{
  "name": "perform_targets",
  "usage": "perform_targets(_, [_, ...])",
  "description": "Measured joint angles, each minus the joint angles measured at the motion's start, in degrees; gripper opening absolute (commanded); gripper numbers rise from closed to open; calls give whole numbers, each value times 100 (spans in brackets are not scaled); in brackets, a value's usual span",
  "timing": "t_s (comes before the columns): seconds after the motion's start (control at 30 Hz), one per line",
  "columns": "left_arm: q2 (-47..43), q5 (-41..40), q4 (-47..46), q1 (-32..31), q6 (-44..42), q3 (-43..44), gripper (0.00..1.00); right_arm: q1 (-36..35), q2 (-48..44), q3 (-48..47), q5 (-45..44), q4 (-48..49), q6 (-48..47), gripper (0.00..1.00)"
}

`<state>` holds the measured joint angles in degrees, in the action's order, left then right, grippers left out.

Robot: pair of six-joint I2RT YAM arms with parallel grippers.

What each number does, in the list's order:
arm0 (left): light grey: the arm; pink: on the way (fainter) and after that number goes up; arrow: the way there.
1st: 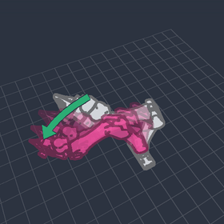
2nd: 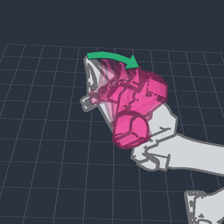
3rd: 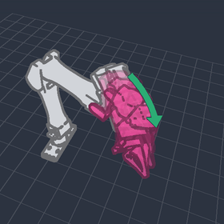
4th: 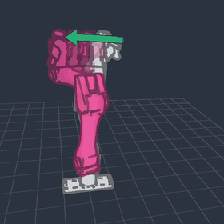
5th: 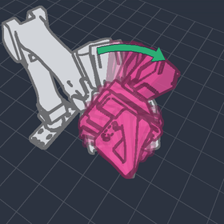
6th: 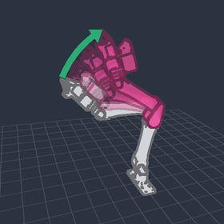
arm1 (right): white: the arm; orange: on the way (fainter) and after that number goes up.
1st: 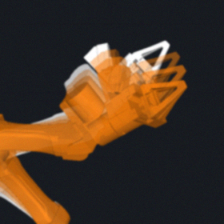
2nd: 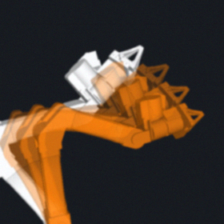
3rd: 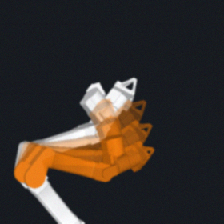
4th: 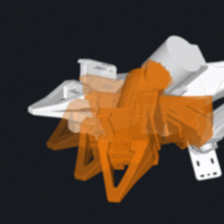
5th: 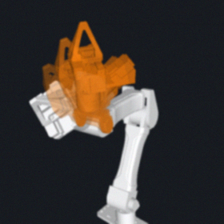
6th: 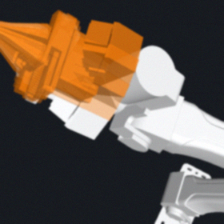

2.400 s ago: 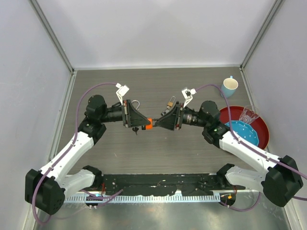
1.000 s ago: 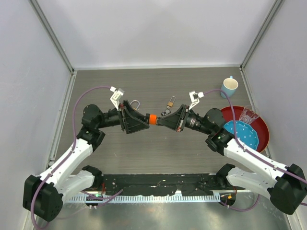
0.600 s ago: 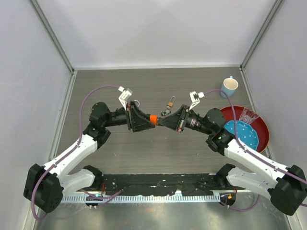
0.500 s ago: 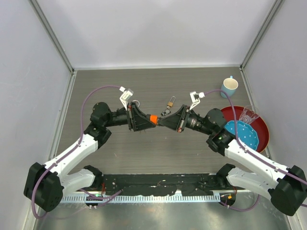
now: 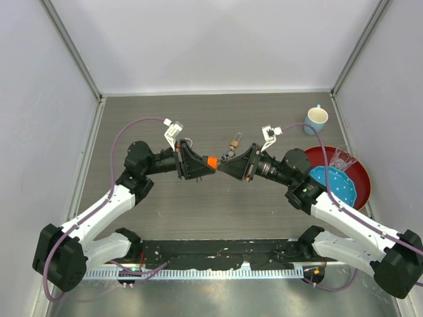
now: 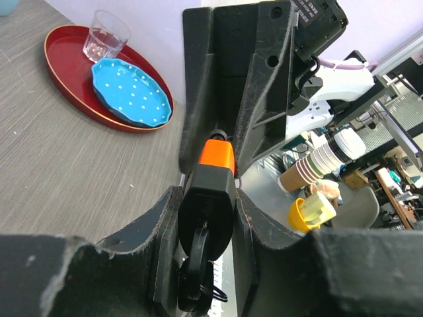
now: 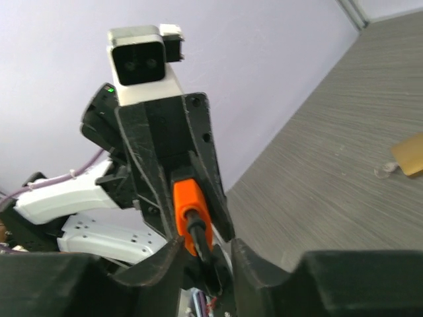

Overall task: Lock with the key
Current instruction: Lock the lock.

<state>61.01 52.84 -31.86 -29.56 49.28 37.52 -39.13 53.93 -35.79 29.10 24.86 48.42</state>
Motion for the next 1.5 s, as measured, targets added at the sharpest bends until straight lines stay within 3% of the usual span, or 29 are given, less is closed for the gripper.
perform_targets(0.1, [-2, -96, 81, -7, -2, 4, 0, 0, -103, -76, -350, -544, -315, 76])
perform_targets(0.2, [-2, -214, 326, -9, -26, 7, 0, 0, -262, -173, -695, -1110, -588, 84])
perform_targets(0.37, [-26, -352, 669, -9, -46, 7, 0, 33, -450, -356, -1025, -1698, -916, 84])
perform_targets(0.63, [-343, -442, 1191, -9, -74, 7, 0, 114, -597, -365, -863, -2061, -1368, 74])
perform_targets(0.87, [-444, -328, 1388, -7, -74, 7, 0, 140, -592, -367, -212, -2020, -1600, 63])
perform_targets(1.0, [-444, -245, 1458, -9, -74, 7, 0, 140, -577, -367, 186, -1818, -1576, 46])
perform_targets(1.43, [-444, -46, 1462, -9, -17, 7, 0, 151, -439, -358, 684, -1580, -1510, 33])
perform_targets(1.5, [-444, -11, 1429, -9, 22, 7, 0, 149, -439, -350, 684, -1543, -1504, 27])
